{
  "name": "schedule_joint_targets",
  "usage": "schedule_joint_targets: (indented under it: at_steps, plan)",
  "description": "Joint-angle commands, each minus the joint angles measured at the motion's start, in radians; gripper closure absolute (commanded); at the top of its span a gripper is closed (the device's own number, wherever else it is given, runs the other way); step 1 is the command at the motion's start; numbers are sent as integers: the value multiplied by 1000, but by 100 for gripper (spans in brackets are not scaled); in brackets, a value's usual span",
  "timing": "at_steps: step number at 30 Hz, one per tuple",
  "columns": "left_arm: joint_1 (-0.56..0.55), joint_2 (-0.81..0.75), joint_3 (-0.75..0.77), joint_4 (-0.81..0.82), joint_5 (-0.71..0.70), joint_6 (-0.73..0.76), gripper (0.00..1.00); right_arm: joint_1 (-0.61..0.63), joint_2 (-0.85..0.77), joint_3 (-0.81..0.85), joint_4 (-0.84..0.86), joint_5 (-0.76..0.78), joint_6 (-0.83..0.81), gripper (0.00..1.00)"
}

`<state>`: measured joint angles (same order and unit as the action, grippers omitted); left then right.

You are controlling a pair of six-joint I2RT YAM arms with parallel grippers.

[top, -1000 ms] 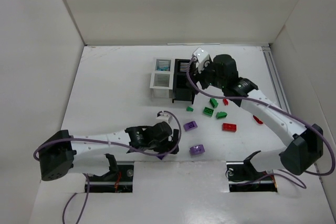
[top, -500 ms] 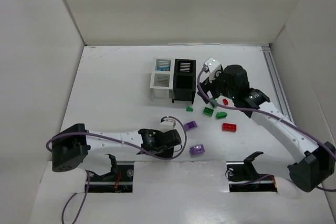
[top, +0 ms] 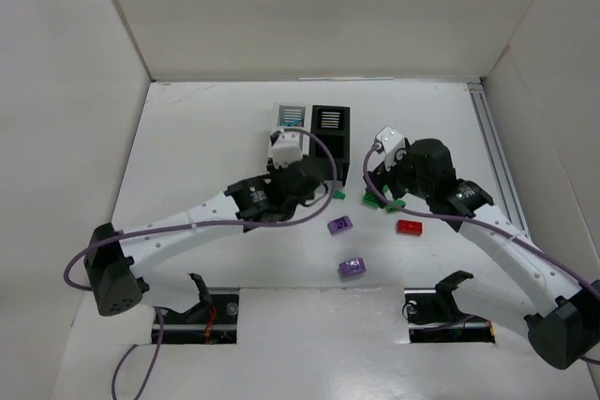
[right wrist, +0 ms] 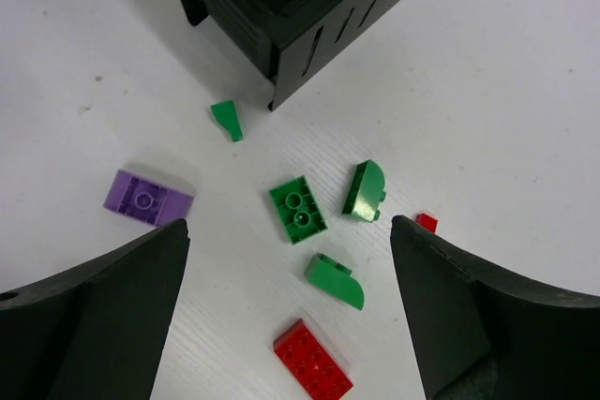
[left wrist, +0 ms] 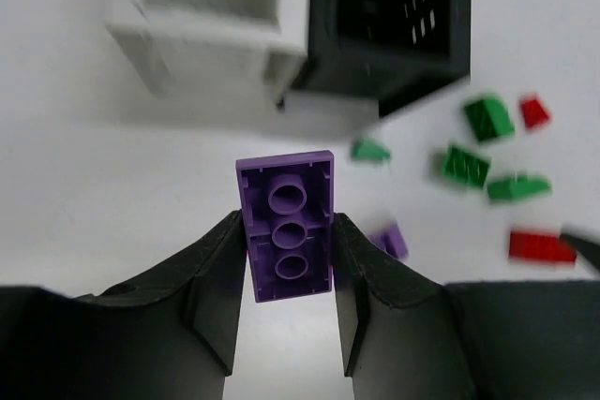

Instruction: Sort the legos into containers by color

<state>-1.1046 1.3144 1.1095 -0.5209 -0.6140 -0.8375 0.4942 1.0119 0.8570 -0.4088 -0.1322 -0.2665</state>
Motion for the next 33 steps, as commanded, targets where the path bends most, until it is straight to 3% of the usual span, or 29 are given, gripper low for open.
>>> schedule_joint_targets:
  at_steps: [1,2,3,6,18,20,22,29,31,33]
  plan:
    - [119,-61,49,137,-92,253,79,39,-32,-13,7,-20,-8,6]
    - [158,-72,49,229,-31,303,78,62,-32,-13,-5,9,-8,5]
    - [236,-72,49,255,0,360,78,110,-32,-13,-5,29,-8,5]
    - [336,-5,104,288,80,432,78,187,-22,-13,-5,71,-8,1]
    - [482,230,200,351,252,558,72,216,72,5,-5,121,10,0]
    - [482,244,200,364,270,558,61,225,88,5,-5,121,10,0]
    - [482,255,188,377,270,558,59,225,114,5,4,106,-10,0]
    - [482,275,197,377,293,568,36,253,203,-15,41,2,-103,0]
    - [482,249,197,354,303,568,33,274,237,-15,31,-29,-134,0]
    - [482,192,181,345,303,568,22,283,327,16,16,-53,-175,0]
